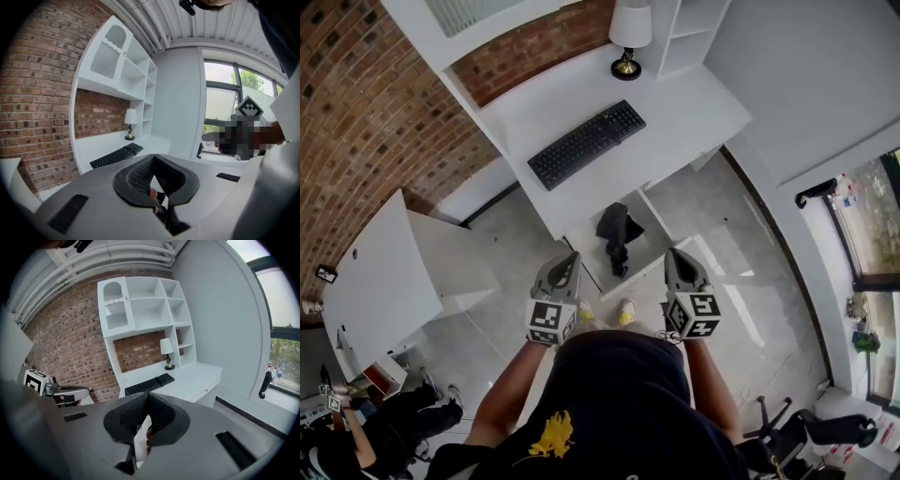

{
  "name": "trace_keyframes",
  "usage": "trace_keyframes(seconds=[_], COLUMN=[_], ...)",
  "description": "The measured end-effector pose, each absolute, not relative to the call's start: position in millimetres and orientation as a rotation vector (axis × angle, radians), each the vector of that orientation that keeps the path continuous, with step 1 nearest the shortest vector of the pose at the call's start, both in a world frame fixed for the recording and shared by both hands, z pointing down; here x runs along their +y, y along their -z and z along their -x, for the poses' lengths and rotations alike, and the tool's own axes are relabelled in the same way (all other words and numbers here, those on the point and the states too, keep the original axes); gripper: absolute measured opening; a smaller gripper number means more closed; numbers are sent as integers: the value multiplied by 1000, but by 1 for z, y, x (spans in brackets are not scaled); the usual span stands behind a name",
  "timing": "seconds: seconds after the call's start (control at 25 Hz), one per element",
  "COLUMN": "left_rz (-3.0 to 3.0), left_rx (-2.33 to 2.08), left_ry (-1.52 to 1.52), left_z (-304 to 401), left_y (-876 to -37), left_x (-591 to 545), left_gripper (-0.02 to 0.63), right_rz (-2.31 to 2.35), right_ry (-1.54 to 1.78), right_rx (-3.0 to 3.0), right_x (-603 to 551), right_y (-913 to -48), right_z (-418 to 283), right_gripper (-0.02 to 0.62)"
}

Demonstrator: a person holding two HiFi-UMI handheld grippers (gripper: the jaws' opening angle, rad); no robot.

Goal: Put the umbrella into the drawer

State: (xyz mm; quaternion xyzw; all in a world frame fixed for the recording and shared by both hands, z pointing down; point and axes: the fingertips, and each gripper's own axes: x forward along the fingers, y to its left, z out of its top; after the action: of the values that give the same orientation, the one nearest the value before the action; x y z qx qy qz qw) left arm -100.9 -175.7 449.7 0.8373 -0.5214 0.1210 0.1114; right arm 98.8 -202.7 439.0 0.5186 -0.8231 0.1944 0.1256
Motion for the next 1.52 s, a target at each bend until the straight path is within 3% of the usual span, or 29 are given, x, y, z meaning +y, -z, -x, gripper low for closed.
trace_keyframes(seconds=[1.52], left_rz=[-2571], left_rx=[-1570], left_ry=[-200], left_z=[115], left_y=[-365], left_x=[-201], left_gripper=[15], right_rz=[-1782], right_ry=[-422], right_rx=[-2428], right_x=[-201], right_y=[-353], right_z=[-138], right_gripper=[0])
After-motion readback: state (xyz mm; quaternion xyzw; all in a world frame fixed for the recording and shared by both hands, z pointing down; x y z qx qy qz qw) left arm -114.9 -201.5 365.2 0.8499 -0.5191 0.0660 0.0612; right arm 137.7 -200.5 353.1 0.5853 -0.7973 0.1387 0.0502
